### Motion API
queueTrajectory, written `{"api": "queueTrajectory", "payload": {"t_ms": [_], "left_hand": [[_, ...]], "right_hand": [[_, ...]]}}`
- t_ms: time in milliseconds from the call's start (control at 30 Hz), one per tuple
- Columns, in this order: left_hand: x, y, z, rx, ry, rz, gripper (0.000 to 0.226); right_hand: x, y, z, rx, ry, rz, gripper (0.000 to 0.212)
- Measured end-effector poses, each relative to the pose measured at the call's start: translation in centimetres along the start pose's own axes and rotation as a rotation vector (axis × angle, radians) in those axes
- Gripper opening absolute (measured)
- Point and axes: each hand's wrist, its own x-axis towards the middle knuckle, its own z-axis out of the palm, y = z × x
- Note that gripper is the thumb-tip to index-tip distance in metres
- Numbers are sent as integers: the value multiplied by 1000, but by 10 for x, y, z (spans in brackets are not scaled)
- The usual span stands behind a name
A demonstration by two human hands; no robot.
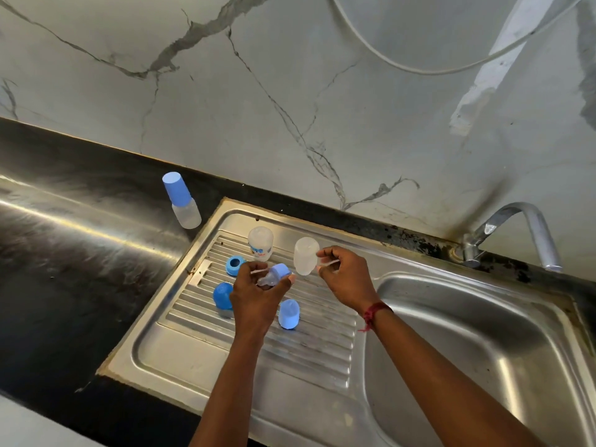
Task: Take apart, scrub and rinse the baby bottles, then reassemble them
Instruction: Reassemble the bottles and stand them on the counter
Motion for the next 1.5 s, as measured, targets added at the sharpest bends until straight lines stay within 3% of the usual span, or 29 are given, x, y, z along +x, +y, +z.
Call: {"api": "queueTrajectory", "payload": {"t_ms": [300, 533, 800, 933, 1033, 1233, 1367, 1500], "left_hand": [[14, -8, 1, -69, -100, -30, 35], [13, -7, -4, -121, -98, -41, 36], [5, -3, -6, -231, -147, -76, 32], [-5, 7, -10, -494, -235, -212, 22], [-14, 10, -13, -650, -294, -285, 36], [-30, 17, -7, -619, -417, -212, 44], [-40, 18, 3, -637, -436, -193, 46], [-49, 23, 14, -632, -445, -227, 28]], "right_hand": [[36, -24, 6, -675, -304, -289, 76], [46, -17, 17, -802, -395, -317, 72], [26, 4, -1, -499, -260, -161, 63], [11, 16, -20, -294, -154, -93, 57], [-5, 24, -42, -117, -58, -56, 56], [-43, 28, -88, 363, -40, 72, 55], [-64, 25, -109, 460, -48, 47, 55], [-76, 27, -118, 495, -64, 26, 56]]}}
